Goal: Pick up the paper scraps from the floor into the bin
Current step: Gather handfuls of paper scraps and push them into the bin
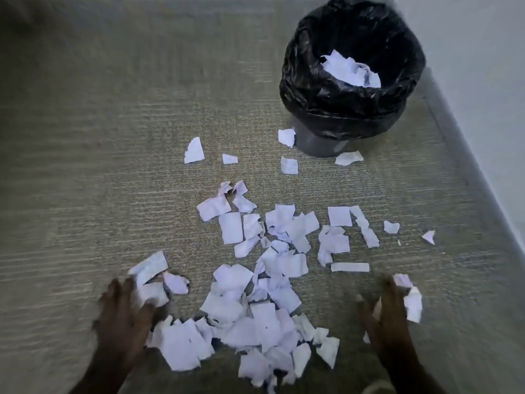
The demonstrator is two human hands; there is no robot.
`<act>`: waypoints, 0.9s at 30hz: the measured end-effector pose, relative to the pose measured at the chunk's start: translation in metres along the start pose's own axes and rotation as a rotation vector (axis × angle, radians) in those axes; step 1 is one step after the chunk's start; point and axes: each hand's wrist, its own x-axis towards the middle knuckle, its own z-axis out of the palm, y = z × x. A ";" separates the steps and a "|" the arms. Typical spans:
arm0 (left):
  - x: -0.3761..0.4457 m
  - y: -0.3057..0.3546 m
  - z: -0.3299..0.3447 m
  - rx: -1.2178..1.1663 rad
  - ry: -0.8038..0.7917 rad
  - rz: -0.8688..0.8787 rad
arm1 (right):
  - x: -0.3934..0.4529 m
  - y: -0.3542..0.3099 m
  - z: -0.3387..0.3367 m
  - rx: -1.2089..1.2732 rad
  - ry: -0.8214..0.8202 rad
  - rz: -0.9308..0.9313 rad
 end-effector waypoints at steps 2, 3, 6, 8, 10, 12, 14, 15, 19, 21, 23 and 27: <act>-0.006 0.009 0.004 -0.004 -0.015 0.034 | -0.012 -0.009 0.010 0.011 -0.042 -0.061; -0.009 0.017 0.004 -0.076 -0.027 -0.013 | -0.018 -0.015 0.012 0.021 -0.070 -0.092; -0.019 0.037 0.006 -0.188 -0.036 0.028 | -0.036 -0.034 0.023 0.073 -0.185 -0.214; -0.024 0.043 0.010 -0.191 -0.069 0.143 | -0.050 -0.048 0.032 0.054 -0.272 -0.278; -0.024 0.047 0.015 -0.178 -0.104 0.204 | -0.063 -0.063 0.040 -0.044 -0.349 -0.373; -0.023 0.051 0.018 -0.176 -0.118 0.220 | -0.071 -0.079 0.045 -0.155 -0.411 -0.482; -0.027 0.058 0.020 -0.175 -0.129 0.239 | -0.077 -0.091 0.050 -0.175 -0.429 -0.556; -0.029 0.060 0.023 -0.179 -0.130 0.255 | -0.080 -0.096 0.053 -0.183 -0.415 -0.586; -0.038 0.074 0.029 -0.229 -0.200 0.283 | -0.090 -0.108 0.071 -0.237 -0.360 -0.652; -0.042 0.082 0.031 -0.238 -0.214 0.309 | -0.091 -0.116 0.078 -0.196 -0.320 -0.649; -0.045 0.090 0.034 -0.255 -0.231 0.346 | -0.089 -0.122 0.084 -0.130 -0.300 -0.627; -0.047 0.103 0.043 -0.313 -0.252 0.339 | -0.083 -0.129 0.093 -0.049 -0.332 -0.565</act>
